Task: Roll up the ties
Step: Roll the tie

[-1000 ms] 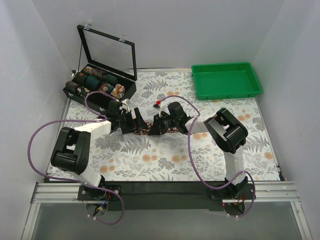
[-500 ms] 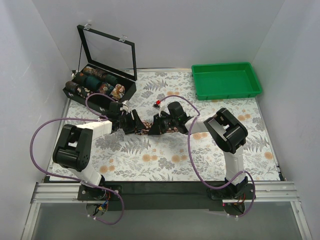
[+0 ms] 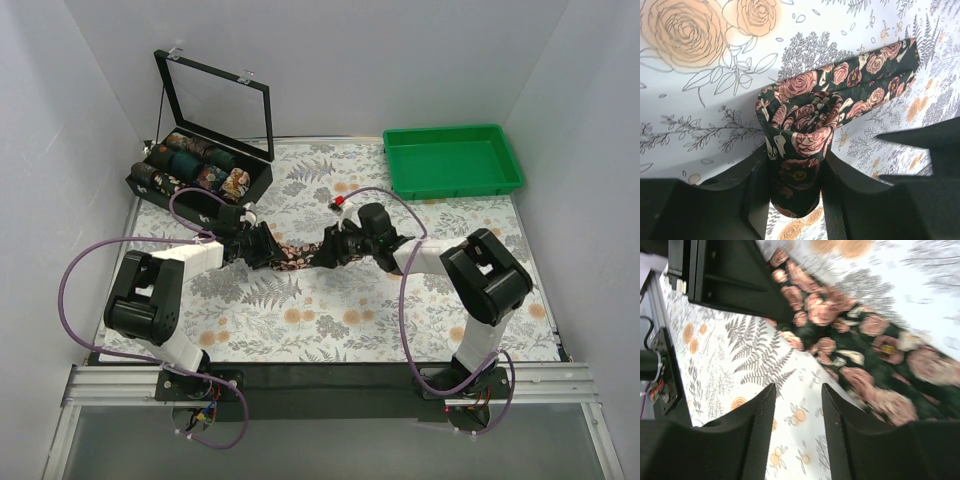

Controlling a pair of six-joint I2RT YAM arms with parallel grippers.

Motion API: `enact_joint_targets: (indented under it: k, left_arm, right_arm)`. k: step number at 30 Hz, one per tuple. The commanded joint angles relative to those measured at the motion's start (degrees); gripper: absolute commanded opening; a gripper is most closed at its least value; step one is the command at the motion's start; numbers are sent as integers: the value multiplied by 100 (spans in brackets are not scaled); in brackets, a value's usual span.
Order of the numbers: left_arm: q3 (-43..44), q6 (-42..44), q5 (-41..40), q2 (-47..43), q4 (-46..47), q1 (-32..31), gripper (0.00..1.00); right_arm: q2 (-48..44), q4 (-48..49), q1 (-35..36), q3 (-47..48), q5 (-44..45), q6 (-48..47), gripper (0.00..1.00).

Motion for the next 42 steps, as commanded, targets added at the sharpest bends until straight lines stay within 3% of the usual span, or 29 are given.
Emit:
enact_joint_targets:
  k: [1,7,14,28,42]
  left_arm:
    - [-44,-5,-331,-349,-533,13,25]
    - [88,214,-866,-718,-1358,13,22]
    - [843,434,-2744,-815,-3132,13,25]
    - [1784,531,-5128,-262,-4444,-127,29]
    - [2522,48,-6360,1056,-5288,-804,38]
  right_arm:
    - [-597,-62,-351,-310,427,-154,43]
    - [-1414,-835,-756,-749,1042,-576,55]
    - [-2336,-1758,-756,-1136,1675,-831,68]
    - [-2927,-2163,-756,-1374,1931,-1016,72]
    - [-2944,-2190,-756,-1426,1896,-1042,72]
